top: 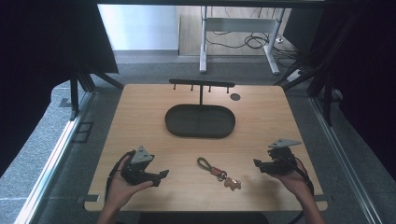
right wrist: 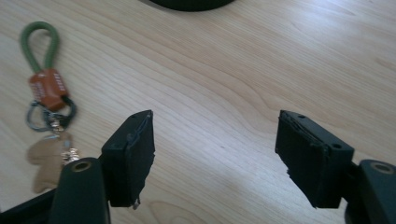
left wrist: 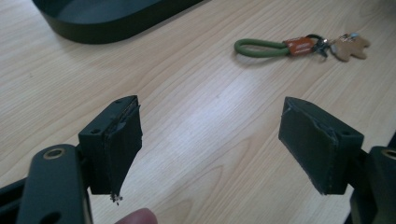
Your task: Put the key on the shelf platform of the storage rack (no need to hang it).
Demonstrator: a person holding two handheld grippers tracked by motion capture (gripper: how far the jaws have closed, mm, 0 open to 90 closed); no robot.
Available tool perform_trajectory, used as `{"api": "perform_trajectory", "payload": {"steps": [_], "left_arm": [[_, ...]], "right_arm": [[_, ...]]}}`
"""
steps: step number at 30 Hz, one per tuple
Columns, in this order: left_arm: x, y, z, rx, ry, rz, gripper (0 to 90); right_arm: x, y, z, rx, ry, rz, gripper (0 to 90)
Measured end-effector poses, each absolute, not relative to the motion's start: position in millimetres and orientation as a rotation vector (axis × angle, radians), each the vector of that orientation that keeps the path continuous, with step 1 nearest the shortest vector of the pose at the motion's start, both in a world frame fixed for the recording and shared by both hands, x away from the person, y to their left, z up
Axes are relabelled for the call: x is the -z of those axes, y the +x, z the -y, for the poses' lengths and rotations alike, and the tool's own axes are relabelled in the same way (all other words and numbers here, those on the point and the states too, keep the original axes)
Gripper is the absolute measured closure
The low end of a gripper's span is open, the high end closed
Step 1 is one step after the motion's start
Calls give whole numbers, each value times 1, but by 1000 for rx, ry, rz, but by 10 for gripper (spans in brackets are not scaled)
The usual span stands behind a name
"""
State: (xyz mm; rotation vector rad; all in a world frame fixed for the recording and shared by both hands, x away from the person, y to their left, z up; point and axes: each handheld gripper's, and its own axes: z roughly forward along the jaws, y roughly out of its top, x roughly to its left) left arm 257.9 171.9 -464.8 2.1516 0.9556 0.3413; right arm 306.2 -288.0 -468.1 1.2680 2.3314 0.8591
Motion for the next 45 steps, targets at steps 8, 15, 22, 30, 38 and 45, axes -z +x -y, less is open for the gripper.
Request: {"api": "perform_trajectory", "payload": {"steps": [8,15,22,30,38,45], "left_arm": [[464,259,-172,-343,2152,-957,217],[468,262,-170,-343,2169,-971,217],[469,260,-168,-343,2169,-974,217],[467,259,-171,-347,2158,-980,217],[466,258,-173,-346,2154,-974,217],[466,257,-169,-339,2159,-965,217]], "right_arm": [[452,313,272,-792,1221,-2423,323],[445,320,256,-743,1138,-2528,353],[436,324,236,-733,1067,-2591,360],[436,328,217,-700,998,-2664,392],[441,329,199,-646,966,-2710,399],[443,326,186,-652,947,-2747,418]]}}
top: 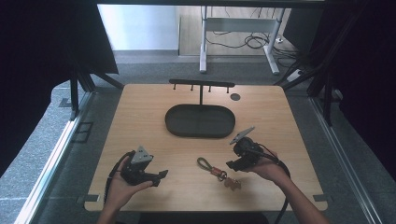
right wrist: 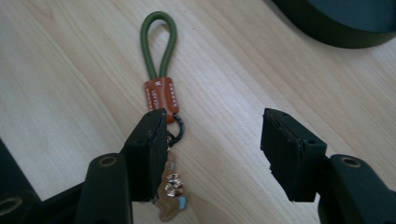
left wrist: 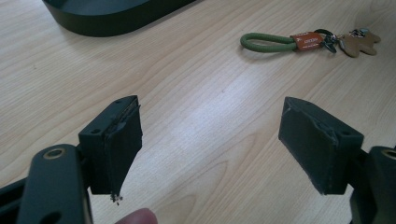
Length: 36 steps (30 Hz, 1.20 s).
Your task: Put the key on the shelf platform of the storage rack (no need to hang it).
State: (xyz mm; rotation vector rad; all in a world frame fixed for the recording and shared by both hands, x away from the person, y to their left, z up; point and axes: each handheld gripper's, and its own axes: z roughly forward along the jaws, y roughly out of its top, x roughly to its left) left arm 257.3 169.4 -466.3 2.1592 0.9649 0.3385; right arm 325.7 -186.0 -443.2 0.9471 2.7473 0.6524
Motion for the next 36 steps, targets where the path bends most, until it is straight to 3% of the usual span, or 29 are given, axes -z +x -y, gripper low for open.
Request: {"api": "perform_trajectory", "payload": {"steps": [36], "left_arm": [[461,254,-174,-337,2134,-944,217]], "right_arm": [[492,331,128,-392,791,-2912,517]]}}
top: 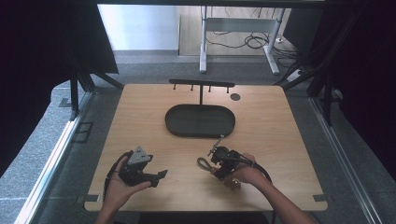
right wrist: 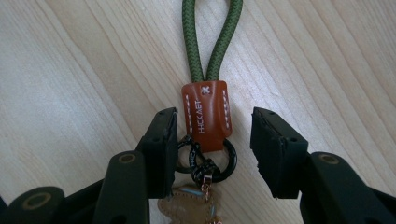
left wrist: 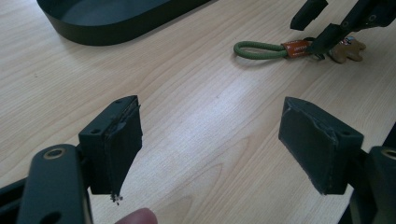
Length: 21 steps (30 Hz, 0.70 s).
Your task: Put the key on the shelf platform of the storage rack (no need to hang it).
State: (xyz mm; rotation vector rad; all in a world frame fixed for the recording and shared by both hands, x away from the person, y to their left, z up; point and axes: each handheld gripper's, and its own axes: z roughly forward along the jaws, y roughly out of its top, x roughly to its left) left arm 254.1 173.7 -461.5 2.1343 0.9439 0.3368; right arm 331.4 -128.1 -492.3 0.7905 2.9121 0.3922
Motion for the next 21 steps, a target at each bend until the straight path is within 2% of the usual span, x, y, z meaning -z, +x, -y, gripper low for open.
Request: {"api": "perform_trajectory", "payload": {"steps": [9,21], "left_arm": [[461,253,-173,-338,2134,-937,217],[461,254,-174,-340,2134,-942,217]], "right_arm": [[498,332,122,-350,793,-2923,521],[503,336,119,-340,806,-2931,604]]}}
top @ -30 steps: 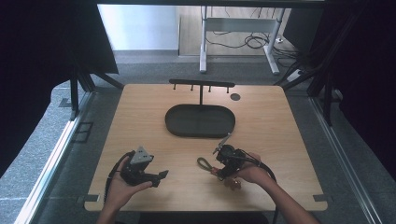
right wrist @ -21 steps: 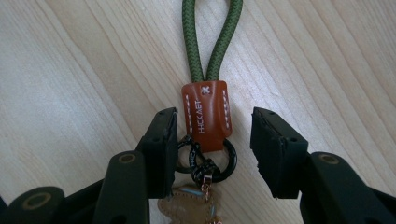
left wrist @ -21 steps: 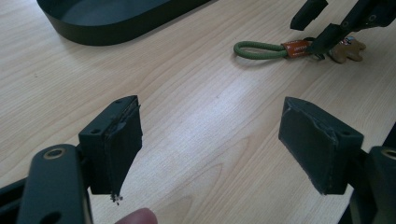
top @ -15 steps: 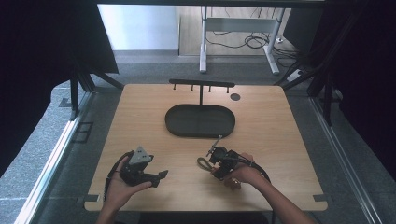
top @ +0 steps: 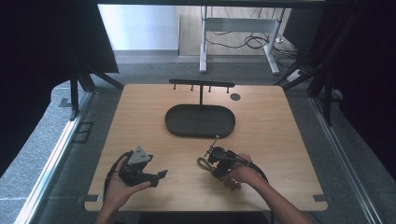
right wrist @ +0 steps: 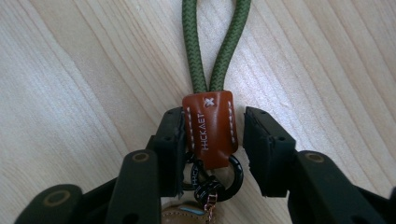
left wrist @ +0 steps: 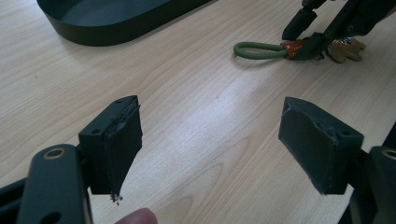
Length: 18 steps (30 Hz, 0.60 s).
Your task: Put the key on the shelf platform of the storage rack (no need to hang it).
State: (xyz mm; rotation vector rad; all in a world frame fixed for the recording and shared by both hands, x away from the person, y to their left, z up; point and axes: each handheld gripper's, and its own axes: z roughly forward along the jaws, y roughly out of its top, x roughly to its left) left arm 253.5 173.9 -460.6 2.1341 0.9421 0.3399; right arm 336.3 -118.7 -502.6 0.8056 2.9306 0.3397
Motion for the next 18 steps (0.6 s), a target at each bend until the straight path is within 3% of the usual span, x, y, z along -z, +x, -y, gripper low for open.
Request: {"api": "perform_trajectory", "payload": {"steps": [18], "left_arm": [[460,253,-174,-344,2133,-942,217]], "right_arm": [[502,341,123,-337,838,-2948,662]]}}
